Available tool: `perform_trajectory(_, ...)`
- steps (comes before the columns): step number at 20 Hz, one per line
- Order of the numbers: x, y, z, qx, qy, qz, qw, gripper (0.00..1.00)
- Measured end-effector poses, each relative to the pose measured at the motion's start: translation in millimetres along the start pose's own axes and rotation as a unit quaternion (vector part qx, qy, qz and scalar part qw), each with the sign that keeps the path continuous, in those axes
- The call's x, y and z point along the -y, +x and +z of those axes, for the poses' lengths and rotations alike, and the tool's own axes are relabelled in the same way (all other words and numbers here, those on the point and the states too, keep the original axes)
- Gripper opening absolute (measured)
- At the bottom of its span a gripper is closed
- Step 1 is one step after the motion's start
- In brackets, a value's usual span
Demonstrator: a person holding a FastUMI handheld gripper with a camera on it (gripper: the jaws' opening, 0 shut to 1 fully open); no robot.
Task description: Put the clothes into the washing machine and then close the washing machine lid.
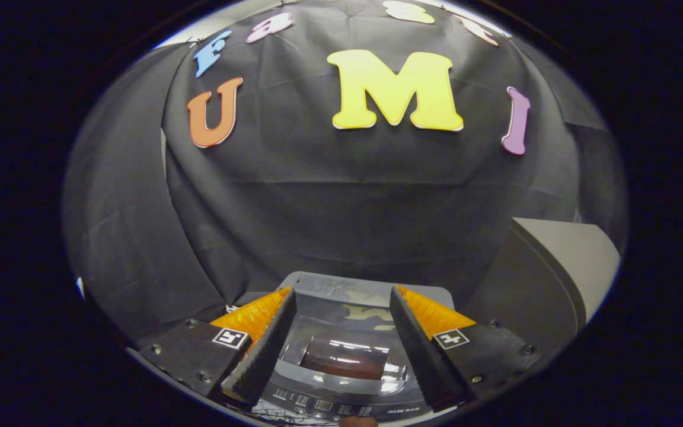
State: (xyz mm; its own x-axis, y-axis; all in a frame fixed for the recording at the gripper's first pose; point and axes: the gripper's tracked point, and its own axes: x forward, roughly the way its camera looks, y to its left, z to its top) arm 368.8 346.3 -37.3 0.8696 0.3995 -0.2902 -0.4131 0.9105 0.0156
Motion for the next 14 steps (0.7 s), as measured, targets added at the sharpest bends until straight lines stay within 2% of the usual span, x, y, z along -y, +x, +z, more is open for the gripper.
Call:
perform_trajectory(4, 13.3, -63.4, 13.7, 0.040, -0.002, -0.002, 0.999, 0.99)
perform_trajectory(8, 42.9, -141.4, 20.6, 0.080, -0.036, -0.004, 0.996, 0.99)
perform_trajectory(14, 97.7, -266.4, -16.3, 0.105, -0.024, -0.036, 0.994, 0.99)
